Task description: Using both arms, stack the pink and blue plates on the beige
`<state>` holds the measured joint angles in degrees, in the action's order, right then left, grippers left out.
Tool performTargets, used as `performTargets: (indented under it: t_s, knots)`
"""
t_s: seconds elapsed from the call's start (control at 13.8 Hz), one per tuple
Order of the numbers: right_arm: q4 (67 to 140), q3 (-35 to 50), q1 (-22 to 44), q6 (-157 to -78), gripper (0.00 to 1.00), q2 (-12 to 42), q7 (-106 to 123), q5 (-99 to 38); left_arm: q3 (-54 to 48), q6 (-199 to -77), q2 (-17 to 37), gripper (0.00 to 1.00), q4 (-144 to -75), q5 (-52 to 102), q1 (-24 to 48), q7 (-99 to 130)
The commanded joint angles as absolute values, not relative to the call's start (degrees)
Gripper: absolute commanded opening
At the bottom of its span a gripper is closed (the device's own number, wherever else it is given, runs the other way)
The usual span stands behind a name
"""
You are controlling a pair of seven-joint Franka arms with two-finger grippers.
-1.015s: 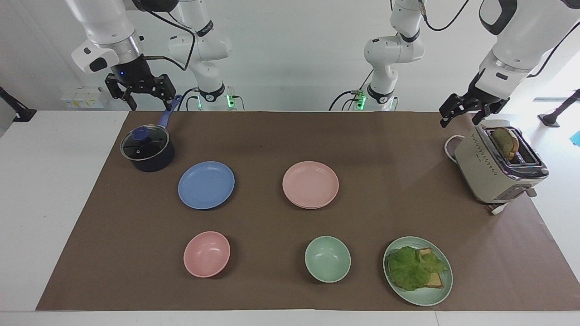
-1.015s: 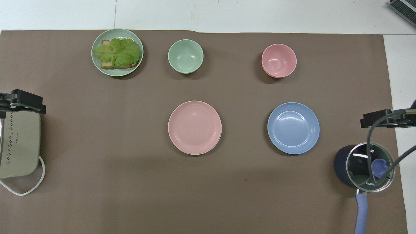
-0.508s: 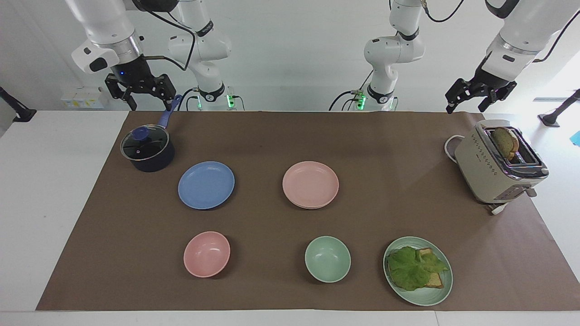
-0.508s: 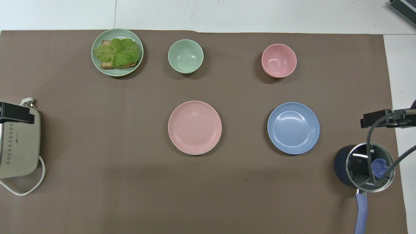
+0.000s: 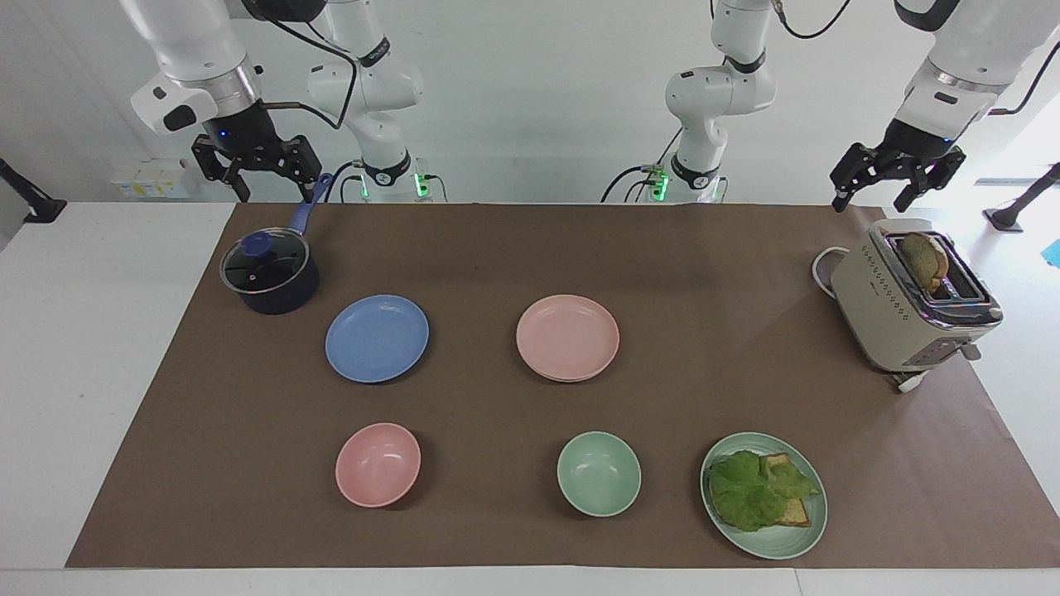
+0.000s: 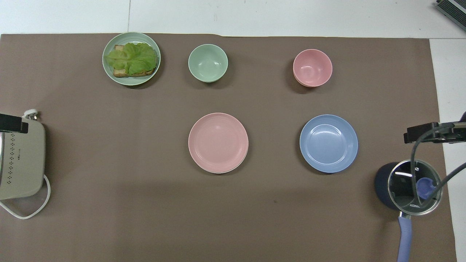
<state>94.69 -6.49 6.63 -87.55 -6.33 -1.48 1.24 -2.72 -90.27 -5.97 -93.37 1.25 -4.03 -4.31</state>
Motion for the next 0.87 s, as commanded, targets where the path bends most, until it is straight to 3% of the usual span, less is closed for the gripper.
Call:
performTargets:
  t_s: [0.0, 0.58, 0.8]
  knots:
    - [96.2, -6.1, 5.8, -88.2, 1.00, -7.6, 0.4, 0.4, -3.1, -90.9, -6.9, 1.00, -94.8, 0.8, -4.0, -5.1]
    - [97.7, -6.0, 5.0, -89.5, 1.00, -7.7, 1.6, 0.3, -3.1, -90.4, -7.0, 1.00, -94.8, 0.9, -4.7, -5.0]
    - [107.0, -6.0, 5.1, -100.1, 1.00, -7.2, 5.1, 0.0, -3.1, -90.4, -7.0, 1.00, -94.7, 0.8, -4.6, -5.0]
